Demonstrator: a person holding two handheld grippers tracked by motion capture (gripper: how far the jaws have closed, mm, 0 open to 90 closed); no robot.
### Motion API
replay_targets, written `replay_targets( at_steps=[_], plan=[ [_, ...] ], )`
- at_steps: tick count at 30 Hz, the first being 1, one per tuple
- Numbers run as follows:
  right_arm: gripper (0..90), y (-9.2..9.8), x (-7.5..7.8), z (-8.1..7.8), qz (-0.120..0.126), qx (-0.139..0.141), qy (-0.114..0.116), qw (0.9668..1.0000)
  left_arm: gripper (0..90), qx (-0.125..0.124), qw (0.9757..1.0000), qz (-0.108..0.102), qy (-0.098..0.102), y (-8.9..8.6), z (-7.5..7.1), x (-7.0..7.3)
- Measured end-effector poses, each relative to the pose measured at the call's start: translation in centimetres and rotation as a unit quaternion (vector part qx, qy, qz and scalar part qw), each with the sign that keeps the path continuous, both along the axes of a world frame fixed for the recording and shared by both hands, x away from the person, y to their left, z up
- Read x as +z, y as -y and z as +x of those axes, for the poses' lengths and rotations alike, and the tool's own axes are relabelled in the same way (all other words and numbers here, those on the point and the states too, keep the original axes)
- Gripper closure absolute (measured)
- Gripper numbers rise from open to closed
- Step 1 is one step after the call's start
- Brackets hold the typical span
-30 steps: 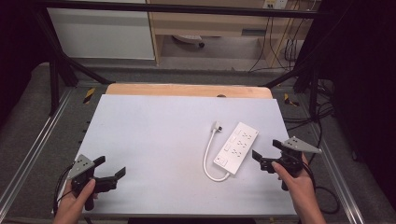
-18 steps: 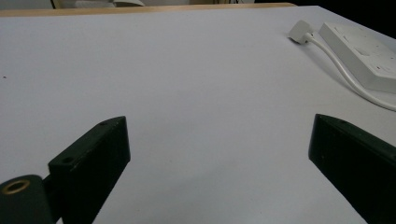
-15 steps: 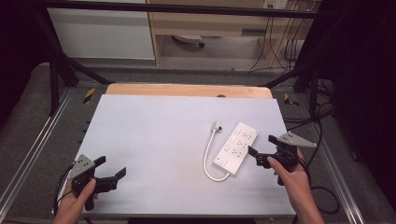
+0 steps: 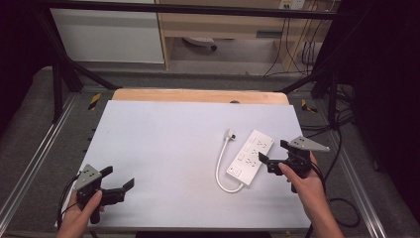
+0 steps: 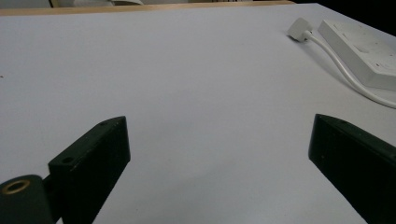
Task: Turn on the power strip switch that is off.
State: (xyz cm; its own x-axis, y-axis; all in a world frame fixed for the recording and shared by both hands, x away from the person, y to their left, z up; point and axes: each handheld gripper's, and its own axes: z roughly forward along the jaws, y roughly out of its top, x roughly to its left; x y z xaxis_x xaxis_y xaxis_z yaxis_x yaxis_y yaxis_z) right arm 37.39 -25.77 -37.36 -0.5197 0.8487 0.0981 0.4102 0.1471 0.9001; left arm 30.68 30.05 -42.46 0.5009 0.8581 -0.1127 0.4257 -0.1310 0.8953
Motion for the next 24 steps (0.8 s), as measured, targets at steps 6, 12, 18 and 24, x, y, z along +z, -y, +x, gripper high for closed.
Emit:
replay_targets(
  at_steps=[6,12,18,24],
  plan=[
    [2.9,-0.6,0.3,0.4,-0.001,0.005,-0.001,1.0000,5.7,-0.001,1.0000,0.001,0.000,0.0,0.0,0.0],
    [2.9,-1.2,0.4,0.9,-0.003,0.010,-0.002,0.9999,5.7,-0.001,1.0000,0.000,0.001,0.0,0.0,0.0],
    [2.9,-1.7,0.4,1.5,-0.007,0.015,-0.006,0.9998,5.6,0.001,1.0000,0.001,0.000,0.0,0.0,0.0],
    [2.9,-2.1,0.0,2.3,0.000,0.015,-0.015,0.9998,5.6,-0.001,1.0000,0.002,0.001,0.0,0.0,0.0]
  ],
)
